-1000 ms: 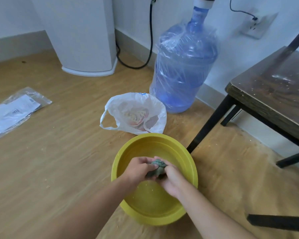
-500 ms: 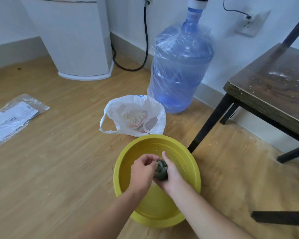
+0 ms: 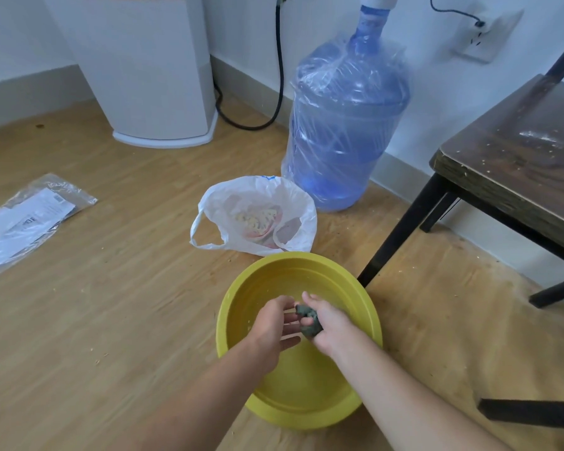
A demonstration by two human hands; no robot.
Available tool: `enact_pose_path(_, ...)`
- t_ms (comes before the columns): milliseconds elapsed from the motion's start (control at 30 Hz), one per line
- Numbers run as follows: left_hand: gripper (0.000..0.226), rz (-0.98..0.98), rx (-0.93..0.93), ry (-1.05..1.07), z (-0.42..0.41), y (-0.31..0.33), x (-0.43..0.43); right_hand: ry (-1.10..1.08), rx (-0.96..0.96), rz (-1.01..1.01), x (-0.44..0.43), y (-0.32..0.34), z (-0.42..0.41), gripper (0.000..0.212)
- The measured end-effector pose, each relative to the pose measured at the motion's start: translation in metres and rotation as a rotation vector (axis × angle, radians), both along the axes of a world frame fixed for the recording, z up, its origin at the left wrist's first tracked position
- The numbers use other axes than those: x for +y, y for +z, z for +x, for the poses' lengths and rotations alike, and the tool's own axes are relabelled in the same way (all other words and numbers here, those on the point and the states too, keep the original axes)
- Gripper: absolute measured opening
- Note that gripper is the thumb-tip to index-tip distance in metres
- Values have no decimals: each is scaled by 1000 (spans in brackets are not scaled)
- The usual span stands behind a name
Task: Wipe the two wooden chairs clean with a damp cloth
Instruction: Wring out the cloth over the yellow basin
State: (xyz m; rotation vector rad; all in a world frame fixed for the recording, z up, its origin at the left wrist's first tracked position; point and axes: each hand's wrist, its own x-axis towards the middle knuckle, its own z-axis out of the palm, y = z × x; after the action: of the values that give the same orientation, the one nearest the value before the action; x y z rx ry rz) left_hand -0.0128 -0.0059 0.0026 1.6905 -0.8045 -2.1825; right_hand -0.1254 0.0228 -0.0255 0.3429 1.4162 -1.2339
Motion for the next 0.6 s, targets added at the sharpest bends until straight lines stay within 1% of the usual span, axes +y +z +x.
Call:
enact_pose_path(33, 27, 15, -1, -6, 1, 0, -1, 30, 26, 22, 0, 1, -2, 29)
enact_pose_path(67, 31, 24, -9, -10, 1, -1, -2, 67, 58, 44, 0, 1, -3, 29)
enact_pose_path(167, 37, 28, -53, -37, 3, -5, -3, 156, 123, 83, 1, 6, -6, 32)
enact_pose_path(267, 38, 42, -78, -71, 4, -6, -2, 183, 175, 130, -1, 8, -7, 34)
enact_pose_path(400, 34, 58, -75, -113, 4, -10, -1, 249, 249, 163, -4, 9, -5, 30)
enact_pose_path(533, 29, 63, -41, -151, 4, -11, 1, 290, 320, 149, -7, 14, 2, 30)
enact_pose_path(600, 26, 62, -19, -165, 3, -10, 3, 323, 363, 143, -6, 15, 5, 26)
